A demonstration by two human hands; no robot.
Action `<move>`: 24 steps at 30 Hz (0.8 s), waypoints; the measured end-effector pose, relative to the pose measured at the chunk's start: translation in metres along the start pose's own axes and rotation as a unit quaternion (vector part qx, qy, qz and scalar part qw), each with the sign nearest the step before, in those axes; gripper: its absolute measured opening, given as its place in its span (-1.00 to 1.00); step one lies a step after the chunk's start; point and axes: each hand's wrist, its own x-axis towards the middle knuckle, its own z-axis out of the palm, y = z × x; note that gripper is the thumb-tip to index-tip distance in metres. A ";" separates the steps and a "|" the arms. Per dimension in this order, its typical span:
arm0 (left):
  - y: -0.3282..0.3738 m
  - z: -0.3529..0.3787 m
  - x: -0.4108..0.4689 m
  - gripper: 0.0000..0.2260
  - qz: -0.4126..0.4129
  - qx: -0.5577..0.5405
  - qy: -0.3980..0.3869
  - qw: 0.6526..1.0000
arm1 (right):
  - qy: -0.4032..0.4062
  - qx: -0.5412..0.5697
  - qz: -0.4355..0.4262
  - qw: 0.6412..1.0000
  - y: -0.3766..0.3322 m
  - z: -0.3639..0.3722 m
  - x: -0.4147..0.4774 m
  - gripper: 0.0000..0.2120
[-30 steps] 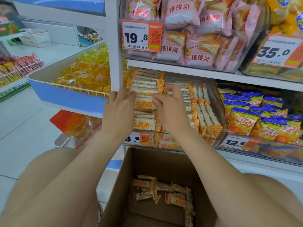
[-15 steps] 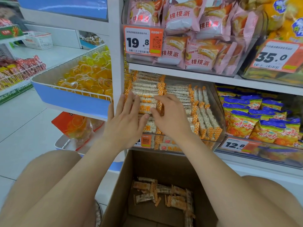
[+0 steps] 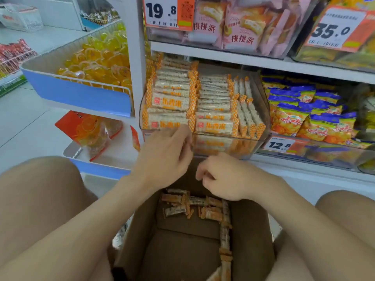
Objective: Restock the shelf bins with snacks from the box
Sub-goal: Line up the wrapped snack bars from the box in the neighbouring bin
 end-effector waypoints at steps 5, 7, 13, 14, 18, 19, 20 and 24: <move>0.025 0.080 -0.067 -0.87 -0.027 0.013 -0.417 0.908 | -0.226 -0.090 0.079 0.967 0.030 0.067 -0.012 -0.79; 0.029 0.115 -0.094 -0.75 -0.015 0.038 -0.501 0.864 | -0.227 -0.081 0.104 0.965 0.045 0.091 -0.013 -0.77; 0.044 0.221 -0.161 -0.53 0.160 0.117 -0.655 0.729 | -0.137 -0.062 0.142 0.978 0.083 0.154 -0.021 -0.76; 0.047 0.236 -0.168 -0.50 0.199 0.117 -0.652 0.722 | -0.138 -0.073 0.133 0.979 0.088 0.163 -0.021 -0.76; 0.065 0.291 -0.199 -0.31 0.337 0.110 -0.607 0.711 | -0.126 -0.076 0.138 0.979 0.104 0.184 -0.016 -0.87; 0.069 0.302 -0.205 -0.26 0.362 0.114 -0.610 0.696 | -0.110 -0.064 0.136 0.983 0.108 0.186 -0.013 -0.90; 0.071 0.311 -0.212 -0.23 0.381 0.122 -0.611 0.683 | -0.099 -0.050 0.133 0.985 0.112 0.189 -0.009 -0.87; 0.062 0.328 -0.225 -0.22 0.370 0.154 -0.631 0.665 | -0.120 -0.012 0.134 0.984 0.117 0.200 -0.005 -0.87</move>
